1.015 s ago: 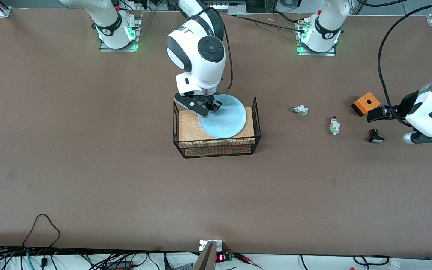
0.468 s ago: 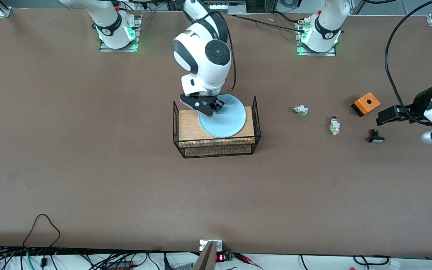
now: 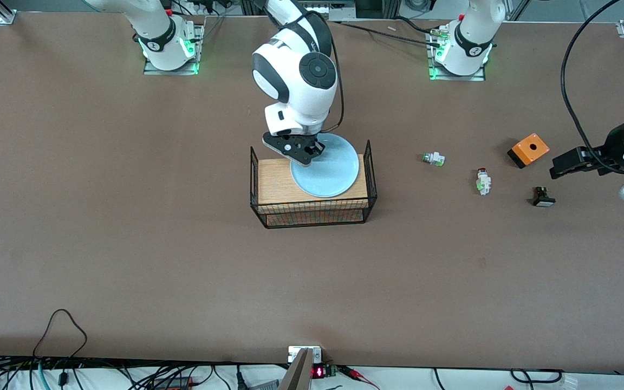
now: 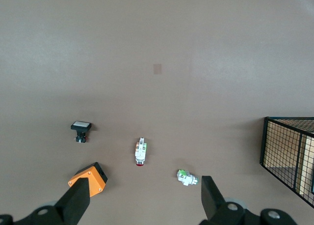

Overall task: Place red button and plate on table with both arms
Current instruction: 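Lift the plate out of the basket with the right gripper and carry it aside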

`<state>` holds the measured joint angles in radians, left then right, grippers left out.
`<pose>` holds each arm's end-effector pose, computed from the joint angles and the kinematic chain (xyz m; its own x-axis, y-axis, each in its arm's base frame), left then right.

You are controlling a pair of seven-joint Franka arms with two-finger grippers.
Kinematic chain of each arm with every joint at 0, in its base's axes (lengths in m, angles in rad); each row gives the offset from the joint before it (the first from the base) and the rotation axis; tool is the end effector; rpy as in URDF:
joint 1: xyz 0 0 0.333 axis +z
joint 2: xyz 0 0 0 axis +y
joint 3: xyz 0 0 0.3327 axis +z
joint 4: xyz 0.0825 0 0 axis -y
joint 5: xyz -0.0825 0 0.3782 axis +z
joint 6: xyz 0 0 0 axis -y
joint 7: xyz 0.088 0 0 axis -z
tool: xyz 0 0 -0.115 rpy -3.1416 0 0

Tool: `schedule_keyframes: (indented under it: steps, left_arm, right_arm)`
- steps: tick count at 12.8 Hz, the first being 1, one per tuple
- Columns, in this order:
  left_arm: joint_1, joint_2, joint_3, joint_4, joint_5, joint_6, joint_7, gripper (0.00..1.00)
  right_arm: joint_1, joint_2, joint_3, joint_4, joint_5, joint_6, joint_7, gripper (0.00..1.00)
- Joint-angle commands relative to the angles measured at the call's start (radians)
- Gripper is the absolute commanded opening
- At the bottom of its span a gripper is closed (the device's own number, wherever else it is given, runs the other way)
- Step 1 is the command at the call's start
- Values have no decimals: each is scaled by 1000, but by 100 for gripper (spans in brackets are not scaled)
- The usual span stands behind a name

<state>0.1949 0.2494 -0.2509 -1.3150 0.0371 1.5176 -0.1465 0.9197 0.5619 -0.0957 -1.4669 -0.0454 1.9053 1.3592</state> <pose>0.6205 -0.0090 0.6049 0.9943 0.0974 -0.0424 0.0982 -0.9950 0.0182 0.4671 0.5159 0.3541 0.8750 -0.4799 0.0639 -0.4840 -0.8640 0.1386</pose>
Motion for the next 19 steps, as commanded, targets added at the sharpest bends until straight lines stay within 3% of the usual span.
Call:
schedule_keyframes:
  steps: [1, 3, 5, 16, 19]
  left_arm:
    - [5, -56, 19, -65, -14, 38, 94, 100]
    - [-99, -119, 141, -157, -14, 98, 151, 100]
    - [-204, -124, 241, -159, -19, 95, 143, 100]
    - [-166, -122, 237, -153, -45, 30, 139, 100]
    - [-166, -124, 236, -150, -48, 35, 140, 100]
  right_arm:
    - [-16, -42, -7, 10, 64, -61, 17, 0]
    - [-45, -85, -6, 10, 84, -142, 17, 0]
    - [-59, -118, -7, 10, 111, -214, 9, 0]
    - [-157, -329, -12, 11, 229, -434, -14, 0]
    - [-197, -393, -36, 10, 223, -583, -190, 0]
